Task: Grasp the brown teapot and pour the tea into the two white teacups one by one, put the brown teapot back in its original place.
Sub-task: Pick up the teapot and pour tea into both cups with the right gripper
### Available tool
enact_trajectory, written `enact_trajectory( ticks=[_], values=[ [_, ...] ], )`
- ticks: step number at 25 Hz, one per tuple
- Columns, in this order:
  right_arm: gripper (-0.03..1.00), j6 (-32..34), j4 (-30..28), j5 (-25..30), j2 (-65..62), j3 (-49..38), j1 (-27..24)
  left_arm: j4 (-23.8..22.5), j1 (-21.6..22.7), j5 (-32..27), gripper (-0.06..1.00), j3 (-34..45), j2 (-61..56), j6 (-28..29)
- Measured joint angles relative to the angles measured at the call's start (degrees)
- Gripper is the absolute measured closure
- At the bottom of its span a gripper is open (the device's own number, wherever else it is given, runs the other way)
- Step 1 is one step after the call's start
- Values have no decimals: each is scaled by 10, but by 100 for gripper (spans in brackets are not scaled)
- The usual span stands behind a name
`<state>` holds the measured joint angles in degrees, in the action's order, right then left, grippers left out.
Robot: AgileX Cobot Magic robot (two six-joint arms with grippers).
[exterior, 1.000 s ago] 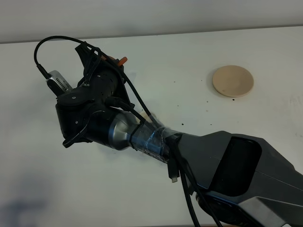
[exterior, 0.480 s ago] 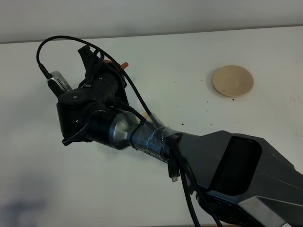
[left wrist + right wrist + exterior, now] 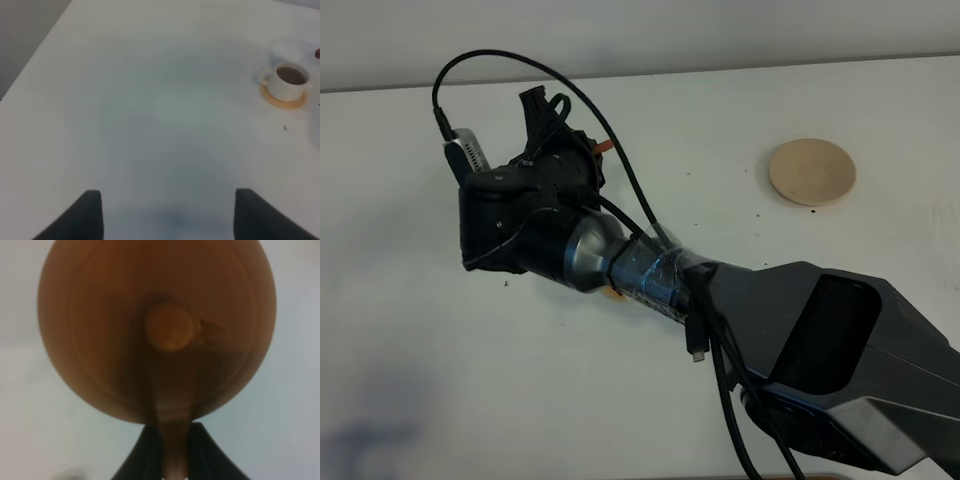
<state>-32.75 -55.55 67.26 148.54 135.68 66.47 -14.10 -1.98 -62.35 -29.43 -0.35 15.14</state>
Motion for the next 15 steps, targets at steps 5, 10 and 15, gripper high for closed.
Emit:
enact_trajectory(
  ticks=[5,10,15],
  values=[
    [87,-1,72,22,-2,54,-8,0,0,0,39,0,0,0],
    [87,-4,170,23,-5,81,-25,0,0,0,39,0,0,0],
    [87,14,251,28,-5,81,-45,0,0,0,39,0,0,0]
  ],
)
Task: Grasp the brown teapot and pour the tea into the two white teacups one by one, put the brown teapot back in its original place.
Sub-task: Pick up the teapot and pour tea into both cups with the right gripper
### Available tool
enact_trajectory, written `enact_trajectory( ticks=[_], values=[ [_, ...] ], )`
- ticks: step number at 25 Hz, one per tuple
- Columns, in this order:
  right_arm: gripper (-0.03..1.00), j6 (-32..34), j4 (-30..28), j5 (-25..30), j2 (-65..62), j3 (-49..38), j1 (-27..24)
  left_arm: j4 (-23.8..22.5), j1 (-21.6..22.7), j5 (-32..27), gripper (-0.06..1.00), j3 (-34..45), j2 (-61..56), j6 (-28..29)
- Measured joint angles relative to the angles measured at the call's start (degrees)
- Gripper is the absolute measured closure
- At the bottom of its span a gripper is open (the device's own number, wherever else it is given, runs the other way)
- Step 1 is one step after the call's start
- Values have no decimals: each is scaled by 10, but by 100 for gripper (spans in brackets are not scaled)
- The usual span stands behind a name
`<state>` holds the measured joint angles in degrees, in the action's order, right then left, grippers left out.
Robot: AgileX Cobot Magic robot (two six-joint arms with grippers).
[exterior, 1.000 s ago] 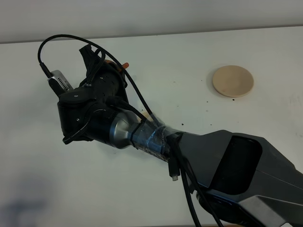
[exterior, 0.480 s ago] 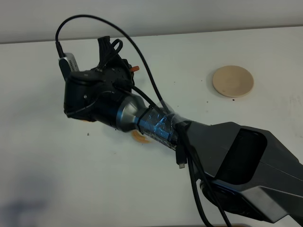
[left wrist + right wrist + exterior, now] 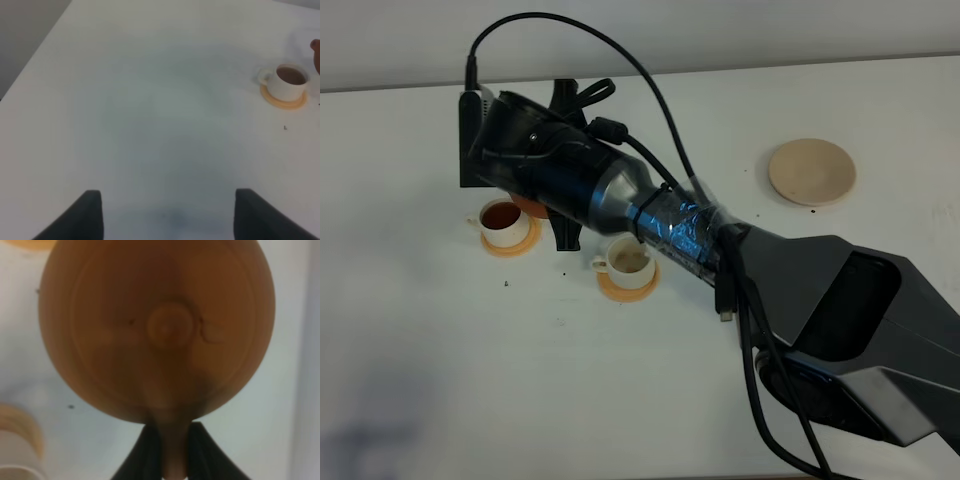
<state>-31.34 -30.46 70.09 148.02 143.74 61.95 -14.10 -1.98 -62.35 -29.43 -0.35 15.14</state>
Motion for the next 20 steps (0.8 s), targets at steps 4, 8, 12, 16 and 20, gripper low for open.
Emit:
enact_trajectory(
  ticks=[4,8,12,16,20],
  values=[
    [87,14,39,1,0,0,-15,0,0,0,39,0,0,0],
    [87,27,75,1,0,0,-30,0,0,0,39,0,0,0],
    [87,36,99,1,0,0,-46,0,0,0,39,0,0,0],
    [87,43,127,4,0,0,-59,0,0,0,39,0,0,0],
    [87,47,115,4,-2,0,-58,0,0,0,39,0,0,0]
  ],
)
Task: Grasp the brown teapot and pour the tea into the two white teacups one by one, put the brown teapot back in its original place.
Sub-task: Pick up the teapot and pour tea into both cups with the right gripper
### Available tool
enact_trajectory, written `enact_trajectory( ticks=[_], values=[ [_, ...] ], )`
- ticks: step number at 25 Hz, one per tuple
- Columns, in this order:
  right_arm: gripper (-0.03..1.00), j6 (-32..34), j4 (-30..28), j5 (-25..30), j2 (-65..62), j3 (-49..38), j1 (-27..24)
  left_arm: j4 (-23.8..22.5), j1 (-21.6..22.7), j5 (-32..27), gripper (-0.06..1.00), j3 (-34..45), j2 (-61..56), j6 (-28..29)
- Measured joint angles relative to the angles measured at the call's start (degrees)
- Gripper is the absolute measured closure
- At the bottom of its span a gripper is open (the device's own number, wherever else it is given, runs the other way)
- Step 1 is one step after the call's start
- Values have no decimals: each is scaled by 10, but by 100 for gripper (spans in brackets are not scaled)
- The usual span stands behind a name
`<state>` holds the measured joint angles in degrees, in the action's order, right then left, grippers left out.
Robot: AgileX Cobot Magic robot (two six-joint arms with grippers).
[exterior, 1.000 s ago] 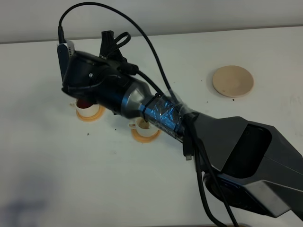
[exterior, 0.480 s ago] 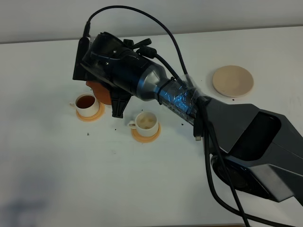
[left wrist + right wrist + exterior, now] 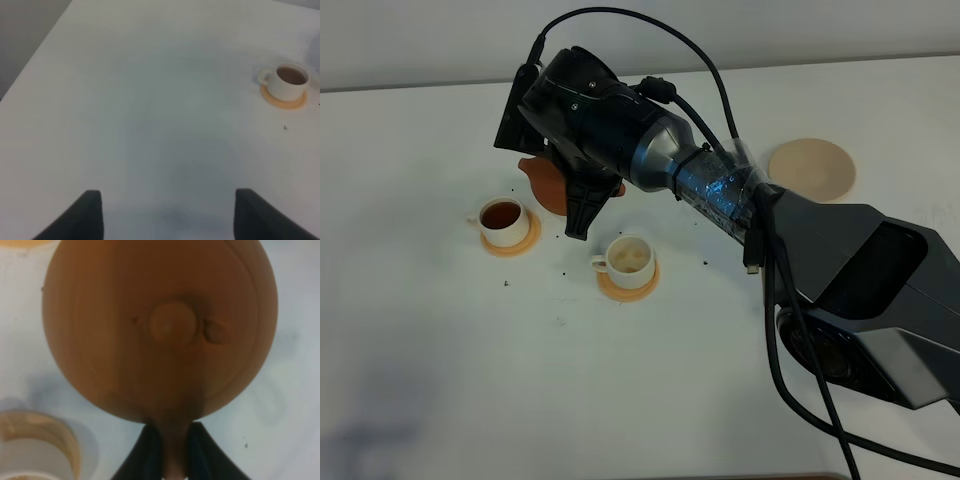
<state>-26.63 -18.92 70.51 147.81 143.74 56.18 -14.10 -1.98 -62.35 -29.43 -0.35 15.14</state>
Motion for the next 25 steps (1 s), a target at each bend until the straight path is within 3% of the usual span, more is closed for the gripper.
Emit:
enact_trajectory(
  ticks=[11,25],
  values=[
    [87,56,-4,0,-68,-6,0,0,0,0,39,0,0,0],
    [87,136,-28,-2,-246,-332,1,0,0,0,39,0,0,0]
  ],
)
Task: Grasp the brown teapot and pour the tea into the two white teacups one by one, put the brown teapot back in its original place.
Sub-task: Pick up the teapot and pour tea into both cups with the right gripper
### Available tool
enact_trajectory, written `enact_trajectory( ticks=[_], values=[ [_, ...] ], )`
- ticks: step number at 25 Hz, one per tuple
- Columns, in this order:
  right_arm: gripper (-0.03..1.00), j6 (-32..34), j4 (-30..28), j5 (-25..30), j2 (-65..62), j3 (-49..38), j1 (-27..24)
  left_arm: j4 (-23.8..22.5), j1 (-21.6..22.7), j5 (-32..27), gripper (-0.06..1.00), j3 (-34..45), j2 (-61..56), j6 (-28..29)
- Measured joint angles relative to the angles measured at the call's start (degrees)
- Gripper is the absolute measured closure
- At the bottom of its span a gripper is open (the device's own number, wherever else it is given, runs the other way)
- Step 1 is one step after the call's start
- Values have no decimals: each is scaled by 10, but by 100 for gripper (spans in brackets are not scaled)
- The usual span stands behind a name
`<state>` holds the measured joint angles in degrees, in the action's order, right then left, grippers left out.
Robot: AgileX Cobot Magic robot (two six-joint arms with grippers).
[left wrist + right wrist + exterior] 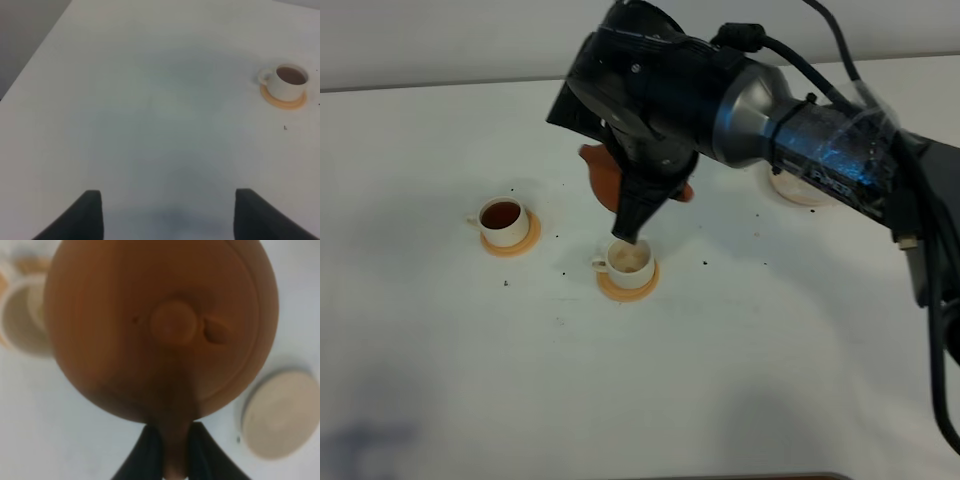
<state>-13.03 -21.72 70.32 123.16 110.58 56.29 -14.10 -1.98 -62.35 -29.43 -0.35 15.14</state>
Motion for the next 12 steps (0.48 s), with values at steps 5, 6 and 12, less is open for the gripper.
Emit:
enact_trajectory(
  ticks=[5,6,12],
  values=[
    [87,33,-49,0,-24,-73,18,0,0,0,39,0,0,0],
    [87,40,-53,-1,-30,-84,22,0,0,0,39,0,0,0],
    [87,71,-67,-16,-87,-175,27,0,0,0,39,0,0,0]
  ],
)
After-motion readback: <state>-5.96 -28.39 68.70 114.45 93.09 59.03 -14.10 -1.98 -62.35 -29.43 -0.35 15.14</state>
